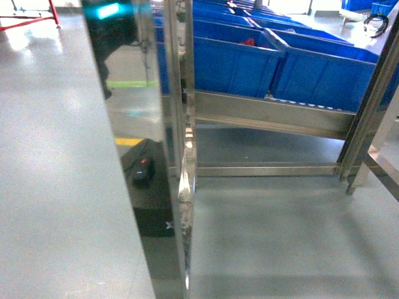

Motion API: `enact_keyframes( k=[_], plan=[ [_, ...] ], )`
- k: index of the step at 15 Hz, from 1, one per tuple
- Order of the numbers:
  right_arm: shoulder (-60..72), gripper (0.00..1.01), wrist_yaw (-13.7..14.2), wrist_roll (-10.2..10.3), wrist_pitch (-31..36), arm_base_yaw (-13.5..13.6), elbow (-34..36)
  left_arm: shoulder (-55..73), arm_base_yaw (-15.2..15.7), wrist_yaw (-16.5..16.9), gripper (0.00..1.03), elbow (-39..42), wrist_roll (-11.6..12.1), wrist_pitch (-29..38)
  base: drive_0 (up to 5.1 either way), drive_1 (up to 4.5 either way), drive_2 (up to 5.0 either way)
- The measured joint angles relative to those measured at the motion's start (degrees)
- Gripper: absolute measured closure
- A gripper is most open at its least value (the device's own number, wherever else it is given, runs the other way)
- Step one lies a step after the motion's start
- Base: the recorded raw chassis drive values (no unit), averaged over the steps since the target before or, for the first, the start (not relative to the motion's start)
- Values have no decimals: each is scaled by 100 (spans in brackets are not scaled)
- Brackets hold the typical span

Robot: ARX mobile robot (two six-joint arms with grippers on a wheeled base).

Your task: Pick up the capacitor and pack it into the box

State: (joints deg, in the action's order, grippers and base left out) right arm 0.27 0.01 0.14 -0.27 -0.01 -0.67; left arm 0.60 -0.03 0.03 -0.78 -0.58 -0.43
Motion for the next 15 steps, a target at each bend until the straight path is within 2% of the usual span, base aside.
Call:
enact_keyframes(
  k=[15],
  plan=[
    [0,3,-2,0,-4,0,0,0,0,-7,59,0,-2,11,-493,243,243]
  ],
)
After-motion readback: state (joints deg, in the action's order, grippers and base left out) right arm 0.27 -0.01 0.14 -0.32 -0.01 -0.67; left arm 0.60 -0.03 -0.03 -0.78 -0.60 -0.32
